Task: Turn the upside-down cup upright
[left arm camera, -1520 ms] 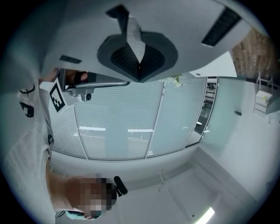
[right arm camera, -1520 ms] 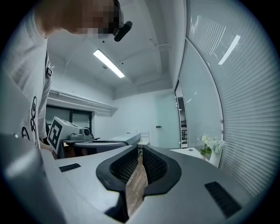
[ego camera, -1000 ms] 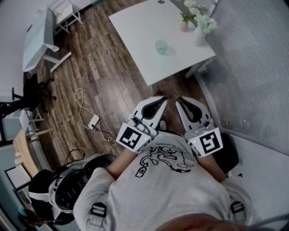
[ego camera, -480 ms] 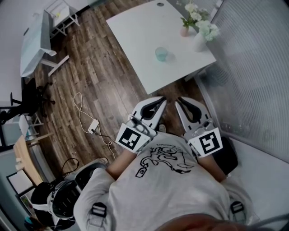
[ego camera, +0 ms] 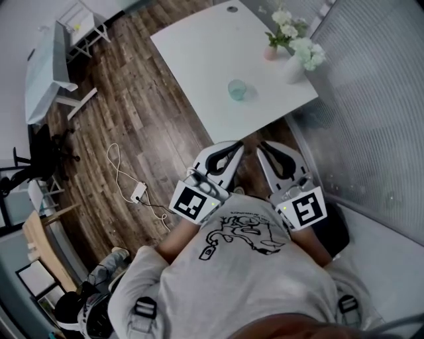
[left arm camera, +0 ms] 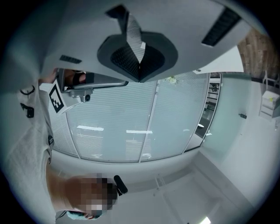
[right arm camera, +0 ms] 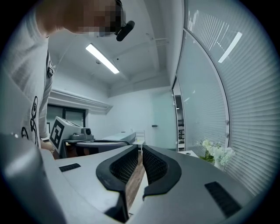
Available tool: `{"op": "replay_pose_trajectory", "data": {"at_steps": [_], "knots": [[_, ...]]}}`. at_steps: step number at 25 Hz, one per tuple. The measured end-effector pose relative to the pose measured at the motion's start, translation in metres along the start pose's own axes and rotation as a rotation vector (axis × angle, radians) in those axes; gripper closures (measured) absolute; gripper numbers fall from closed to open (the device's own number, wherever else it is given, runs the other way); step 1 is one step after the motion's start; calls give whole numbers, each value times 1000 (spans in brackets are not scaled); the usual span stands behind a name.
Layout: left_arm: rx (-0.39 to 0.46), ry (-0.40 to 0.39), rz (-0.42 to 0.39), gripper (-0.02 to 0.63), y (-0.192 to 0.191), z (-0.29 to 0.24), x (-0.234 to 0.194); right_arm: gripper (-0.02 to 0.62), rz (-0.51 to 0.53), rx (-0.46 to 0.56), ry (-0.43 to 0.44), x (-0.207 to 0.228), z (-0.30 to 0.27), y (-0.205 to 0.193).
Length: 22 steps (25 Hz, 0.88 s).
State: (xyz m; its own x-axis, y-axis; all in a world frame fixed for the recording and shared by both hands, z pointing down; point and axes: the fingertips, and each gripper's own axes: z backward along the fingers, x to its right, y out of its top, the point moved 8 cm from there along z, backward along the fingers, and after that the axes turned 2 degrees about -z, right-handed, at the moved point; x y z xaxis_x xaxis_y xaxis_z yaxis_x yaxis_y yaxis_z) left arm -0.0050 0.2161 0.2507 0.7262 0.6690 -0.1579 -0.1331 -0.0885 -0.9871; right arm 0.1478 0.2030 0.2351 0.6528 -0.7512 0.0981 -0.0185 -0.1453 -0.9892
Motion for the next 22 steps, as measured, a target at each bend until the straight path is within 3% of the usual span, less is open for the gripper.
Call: {"op": "replay_pose_trajectory", "data": {"at_steps": [22], "knots": [[-4, -53, 8, 601, 13, -24, -102, 541, 25, -24, -28, 20, -101, 13]]}}
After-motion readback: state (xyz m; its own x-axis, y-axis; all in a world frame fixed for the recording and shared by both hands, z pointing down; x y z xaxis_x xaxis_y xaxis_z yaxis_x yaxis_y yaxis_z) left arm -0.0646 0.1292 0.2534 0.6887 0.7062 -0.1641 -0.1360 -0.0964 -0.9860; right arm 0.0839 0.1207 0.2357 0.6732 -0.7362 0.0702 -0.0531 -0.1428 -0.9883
